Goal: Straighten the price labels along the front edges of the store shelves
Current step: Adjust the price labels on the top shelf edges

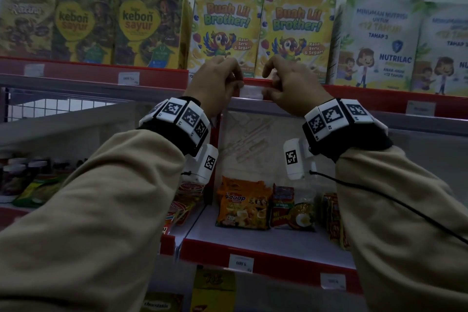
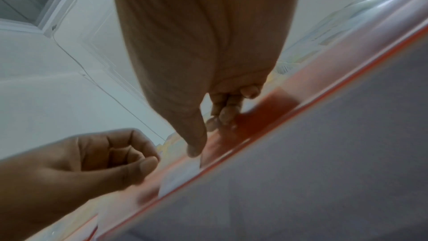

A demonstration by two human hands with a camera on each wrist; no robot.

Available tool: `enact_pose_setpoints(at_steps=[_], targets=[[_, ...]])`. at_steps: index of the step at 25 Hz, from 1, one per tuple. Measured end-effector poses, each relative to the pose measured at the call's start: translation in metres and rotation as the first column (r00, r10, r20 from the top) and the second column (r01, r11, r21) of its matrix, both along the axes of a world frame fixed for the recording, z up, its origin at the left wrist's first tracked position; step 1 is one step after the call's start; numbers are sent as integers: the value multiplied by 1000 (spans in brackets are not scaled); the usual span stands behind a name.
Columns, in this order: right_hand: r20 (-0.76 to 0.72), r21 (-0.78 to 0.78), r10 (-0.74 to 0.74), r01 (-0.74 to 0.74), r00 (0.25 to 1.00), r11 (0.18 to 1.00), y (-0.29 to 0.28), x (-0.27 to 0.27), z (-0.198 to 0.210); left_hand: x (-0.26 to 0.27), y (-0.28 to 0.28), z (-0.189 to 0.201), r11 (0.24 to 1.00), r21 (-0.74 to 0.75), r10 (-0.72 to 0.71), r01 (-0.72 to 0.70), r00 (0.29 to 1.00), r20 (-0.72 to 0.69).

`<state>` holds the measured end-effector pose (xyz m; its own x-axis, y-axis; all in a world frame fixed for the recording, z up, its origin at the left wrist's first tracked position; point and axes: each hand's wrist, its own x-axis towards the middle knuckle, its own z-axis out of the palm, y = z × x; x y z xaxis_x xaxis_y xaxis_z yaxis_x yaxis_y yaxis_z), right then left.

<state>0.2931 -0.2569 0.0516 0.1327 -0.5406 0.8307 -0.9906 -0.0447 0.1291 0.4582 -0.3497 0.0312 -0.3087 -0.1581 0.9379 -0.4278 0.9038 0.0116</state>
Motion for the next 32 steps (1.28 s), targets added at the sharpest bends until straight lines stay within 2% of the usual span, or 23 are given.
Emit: enact_pose_setpoints(at_steps=[4,6,8,11,14,17,20,25,28,32], targets=[[-12,-166,-10,8,1000,986,-4,-3,-14,-1,1,-5,999,10,48,-47,998,-31],[-9,-228,-38,35,999,973,-7,-3,-20,0,-1,-11,987,-58,148,-150,988,-47],[-4,-264,-114,109,993,958,-12,-2,-27,4,-4,-18,968,-104,226,-229,973,-42],[41,-270,-204,207,978,940,-18,3,-35,17,-7,-31,967,-115,233,-229,972,27],[137,-269,-163,195,977,943,-23,16,-36,37,-13,-41,932,-192,335,-307,932,139],[222,-281,-83,145,971,949,-39,45,-36,74,-29,-37,909,-210,394,-360,906,154],[241,-258,-34,98,970,961,-63,88,-36,115,-52,-32,907,-200,402,-370,903,153],[278,-292,-1,86,961,953,-97,152,-45,163,-85,-32,902,-249,414,-352,869,272],[302,-338,-57,163,952,927,-109,178,-57,173,-97,-35,903,-280,405,-327,865,295],[436,-317,13,140,900,938,-114,198,-58,175,-107,-35,925,-286,329,-252,906,267]])
